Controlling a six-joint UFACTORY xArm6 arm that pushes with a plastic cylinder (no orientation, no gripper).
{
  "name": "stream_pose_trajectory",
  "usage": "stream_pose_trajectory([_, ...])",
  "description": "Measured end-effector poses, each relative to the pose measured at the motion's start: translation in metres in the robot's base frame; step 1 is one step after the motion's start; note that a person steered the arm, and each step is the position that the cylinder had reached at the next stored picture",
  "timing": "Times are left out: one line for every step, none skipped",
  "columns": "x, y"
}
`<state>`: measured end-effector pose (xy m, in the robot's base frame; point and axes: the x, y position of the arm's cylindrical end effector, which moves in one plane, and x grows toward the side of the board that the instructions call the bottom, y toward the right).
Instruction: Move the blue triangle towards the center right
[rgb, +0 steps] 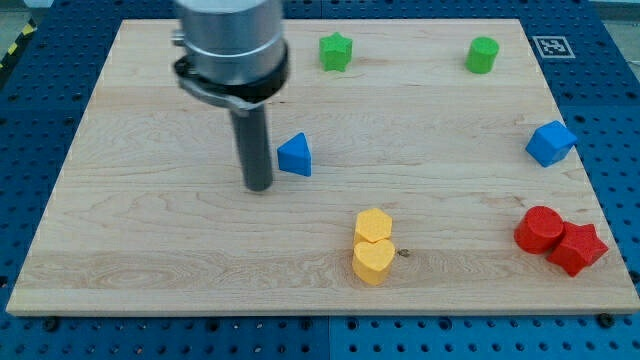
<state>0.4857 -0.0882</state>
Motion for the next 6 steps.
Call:
stream_pose_trajectory([-0.017,0.003])
stream_pose_trajectory([-0.038,0.087])
stream_pose_trajectory([-0.052,0.175])
stream_pose_trajectory([-0.052,0.2])
stream_pose_trajectory([-0.052,0.165])
stream_pose_trajectory([-0.073,0.146])
